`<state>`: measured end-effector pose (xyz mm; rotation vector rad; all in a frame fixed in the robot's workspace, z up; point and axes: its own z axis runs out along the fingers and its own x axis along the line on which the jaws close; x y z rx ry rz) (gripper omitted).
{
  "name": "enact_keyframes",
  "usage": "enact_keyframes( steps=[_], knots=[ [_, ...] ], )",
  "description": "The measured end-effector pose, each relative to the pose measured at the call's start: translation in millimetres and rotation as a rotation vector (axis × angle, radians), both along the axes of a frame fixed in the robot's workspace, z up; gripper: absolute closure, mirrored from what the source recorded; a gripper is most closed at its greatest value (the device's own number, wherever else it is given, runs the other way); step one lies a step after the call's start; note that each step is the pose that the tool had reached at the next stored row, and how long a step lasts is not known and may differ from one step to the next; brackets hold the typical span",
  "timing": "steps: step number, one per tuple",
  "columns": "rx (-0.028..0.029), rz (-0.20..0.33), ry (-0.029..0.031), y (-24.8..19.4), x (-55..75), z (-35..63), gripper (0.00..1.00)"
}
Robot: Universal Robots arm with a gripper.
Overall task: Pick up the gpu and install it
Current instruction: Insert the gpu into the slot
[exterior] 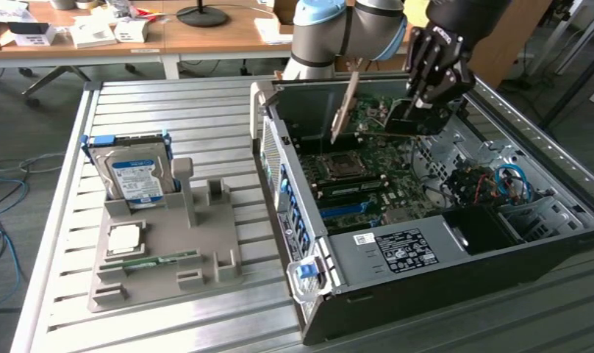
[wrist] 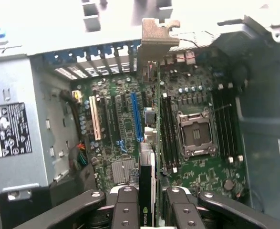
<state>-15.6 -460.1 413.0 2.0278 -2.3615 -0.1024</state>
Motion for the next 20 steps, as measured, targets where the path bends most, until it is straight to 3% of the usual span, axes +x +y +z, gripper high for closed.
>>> enact_keyframes(
  steps=[2,7,11,17,20],
  knots=[
    [-0.0001,0.034,0.0,0.0,0.0,-0.2,0.74],
    [0.0,0.043,-0.0005,0.0,0.1,-0.2,0.74],
    [-0.0001,0.058,-0.0102,0.0,0.0,-0.4,0.74],
    [0.0009,0.086,-0.0346,0.0,0.0,-0.4,0.74],
    [0.0008,0.089,-0.0364,0.0,0.1,-0.3,0.74]
  ],
)
